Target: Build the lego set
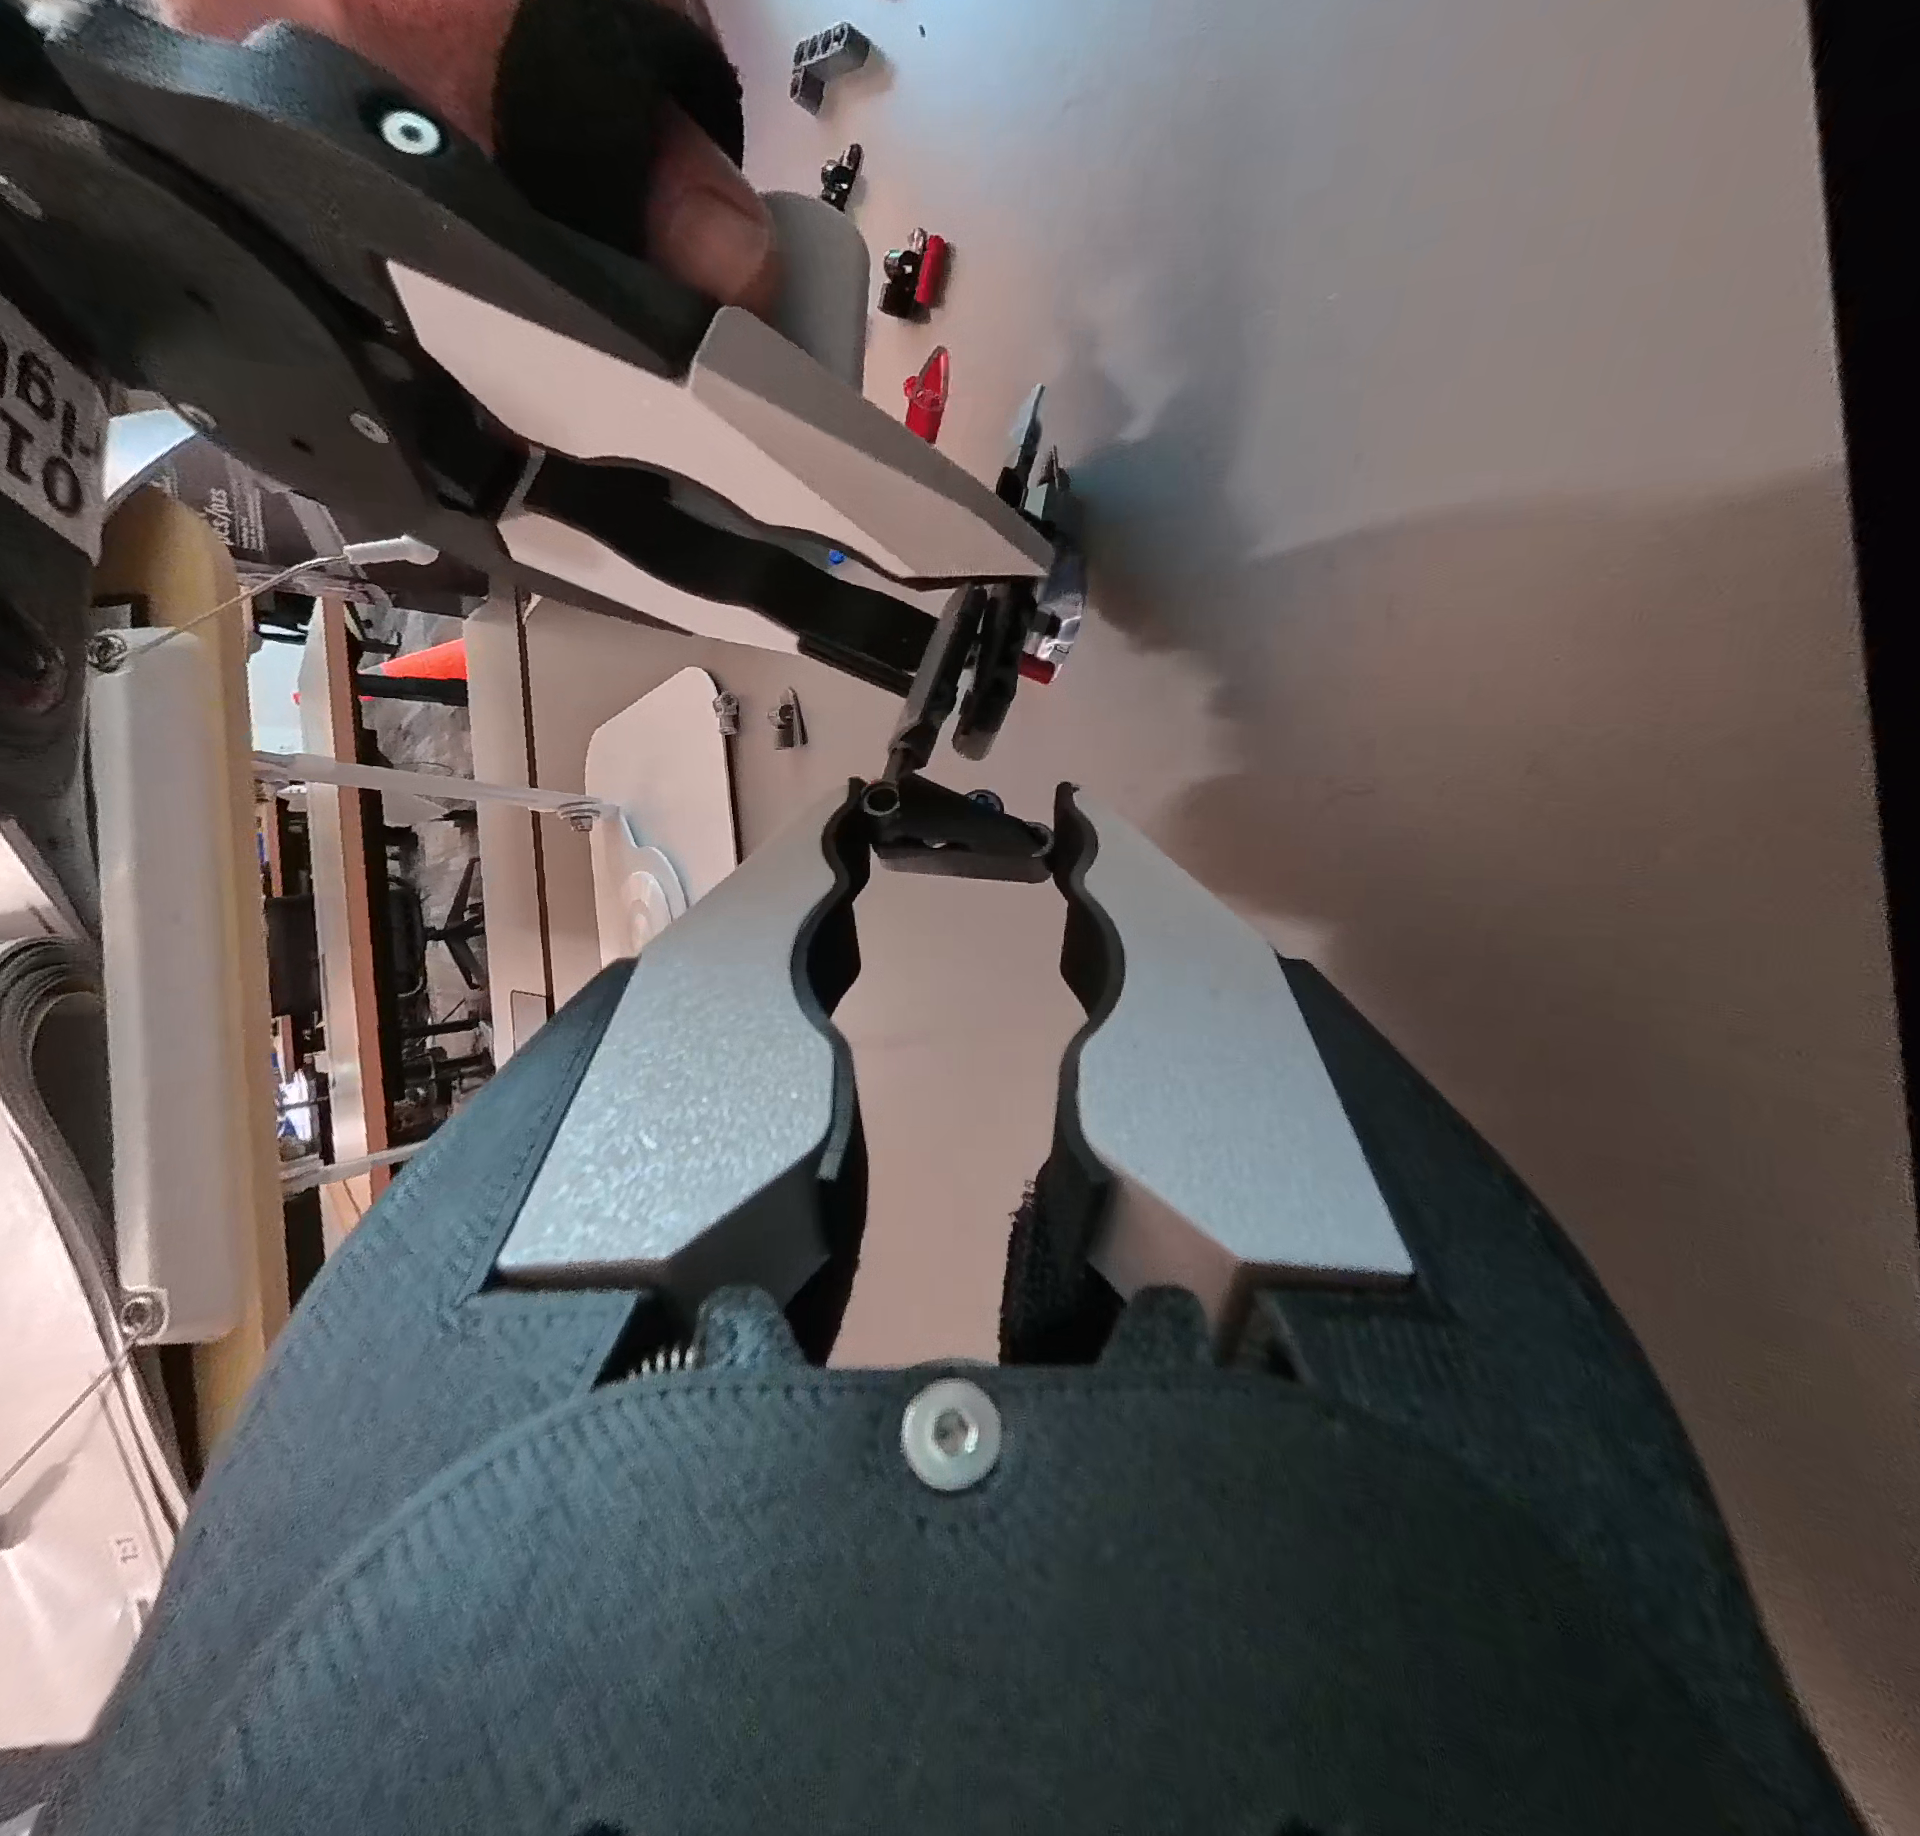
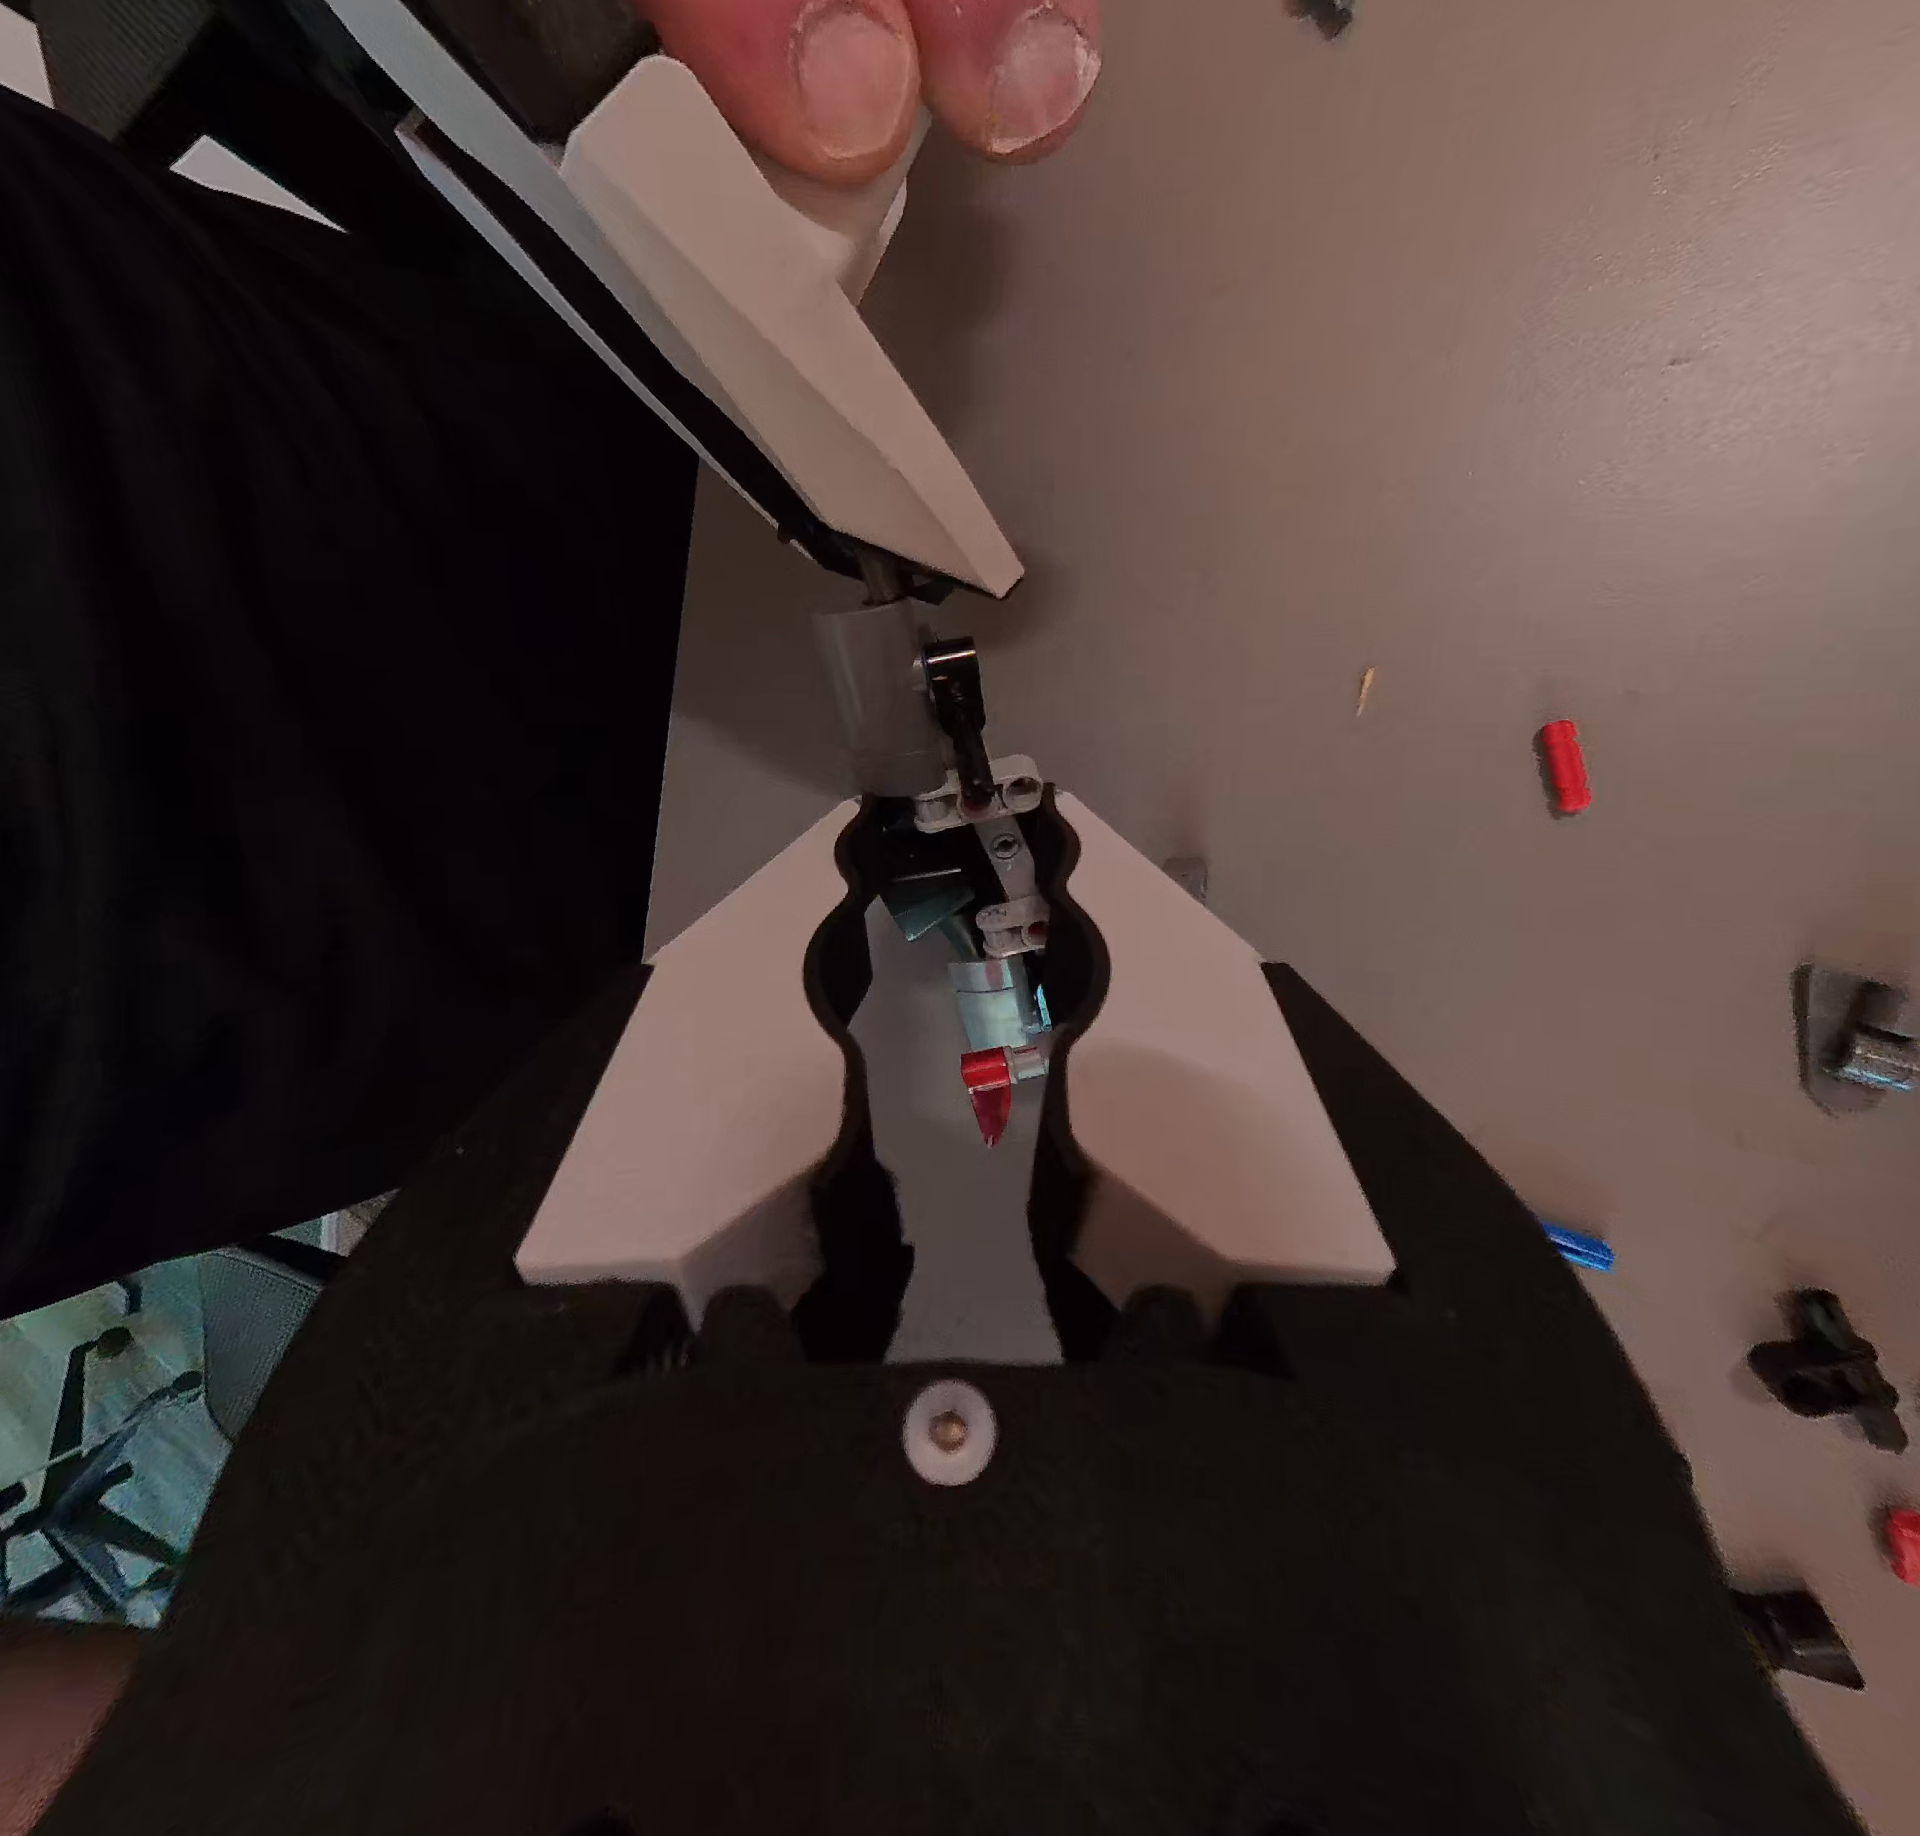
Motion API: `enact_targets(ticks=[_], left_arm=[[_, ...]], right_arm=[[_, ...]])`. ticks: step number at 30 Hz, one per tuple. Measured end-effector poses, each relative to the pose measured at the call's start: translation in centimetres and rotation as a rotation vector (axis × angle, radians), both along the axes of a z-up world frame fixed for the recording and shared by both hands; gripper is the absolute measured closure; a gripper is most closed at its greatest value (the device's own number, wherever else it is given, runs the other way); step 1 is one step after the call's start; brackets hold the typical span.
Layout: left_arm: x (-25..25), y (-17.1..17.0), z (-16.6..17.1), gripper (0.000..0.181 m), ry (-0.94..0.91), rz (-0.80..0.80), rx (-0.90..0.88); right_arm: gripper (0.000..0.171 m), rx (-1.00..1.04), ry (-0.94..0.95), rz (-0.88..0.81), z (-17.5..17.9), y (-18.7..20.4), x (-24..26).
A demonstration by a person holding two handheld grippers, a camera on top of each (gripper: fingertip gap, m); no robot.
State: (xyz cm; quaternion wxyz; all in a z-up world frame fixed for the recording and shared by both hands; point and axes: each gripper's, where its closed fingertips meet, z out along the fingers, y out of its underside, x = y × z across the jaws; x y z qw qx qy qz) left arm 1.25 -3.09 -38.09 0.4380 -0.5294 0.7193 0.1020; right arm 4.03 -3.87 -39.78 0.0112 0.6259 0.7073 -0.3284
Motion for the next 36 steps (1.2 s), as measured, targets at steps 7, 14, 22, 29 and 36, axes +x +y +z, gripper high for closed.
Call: enact_targets(ticks=[7, 14, 22, 29, 36], left_arm=[[0.3, 0.0, 0.4, 0.148, 0.015, -0.045, 0.024], [0.5, 0.1, 0.7, 0.148, 0.056, -0.07, 0.059], [0.4, 0.2, 1.0, 0.148, 0.03, -0.046, -0.013], [0.3, 0.2, 0.8, 0.148, 0.036, -0.033, -0.042], [0.4, 0.3, 0.9, 0.148, 0.041, -0.029, -0.048]], right_arm=[[0.145, -0.068, 0.001, 0.047, 0.2, -0.3, 0.2], [0.145, -0.152, 0.013, 0.082, 0.5, -0.4, 0.5], [0.145, -0.123, 0.047, 0.073, 0.8, 0.0, 0.3], [0.145, -0.107, 0.063, 0.061, 0.8, 0.2, 0.3], [0.145, -0.112, 0.073, 0.05, 0.9, 0.3, 0.3]])
